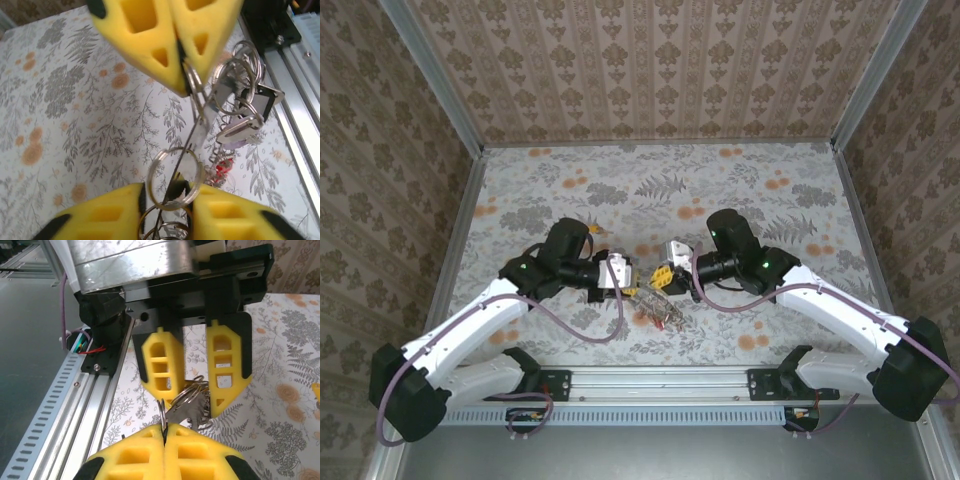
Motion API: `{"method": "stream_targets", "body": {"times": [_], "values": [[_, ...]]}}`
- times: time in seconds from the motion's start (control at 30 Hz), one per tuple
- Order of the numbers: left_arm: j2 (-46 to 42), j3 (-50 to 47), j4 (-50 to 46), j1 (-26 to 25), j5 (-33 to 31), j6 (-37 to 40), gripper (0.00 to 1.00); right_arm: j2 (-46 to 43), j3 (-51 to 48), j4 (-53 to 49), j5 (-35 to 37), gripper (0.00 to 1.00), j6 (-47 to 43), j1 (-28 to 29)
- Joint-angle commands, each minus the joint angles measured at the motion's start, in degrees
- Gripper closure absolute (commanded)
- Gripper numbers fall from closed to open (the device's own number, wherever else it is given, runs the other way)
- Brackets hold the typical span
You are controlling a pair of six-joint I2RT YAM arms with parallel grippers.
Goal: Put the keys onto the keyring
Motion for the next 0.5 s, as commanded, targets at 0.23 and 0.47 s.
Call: {"method": "stream_targets", "body": {"times": [0.23, 0.47], "values": [[0.75, 4.4, -4.89, -0.33, 6.01, 4.89, 1.0, 1.48, 4.51, -6.49, -3.32, 1.0, -6.57, 0.06], [1.82, 6.73, -7.02, 0.16, 9.21, 6.47, 1.0, 2.7, 7.2, -14.75, -3.05, 1.0, -14.26, 0.91]]}}
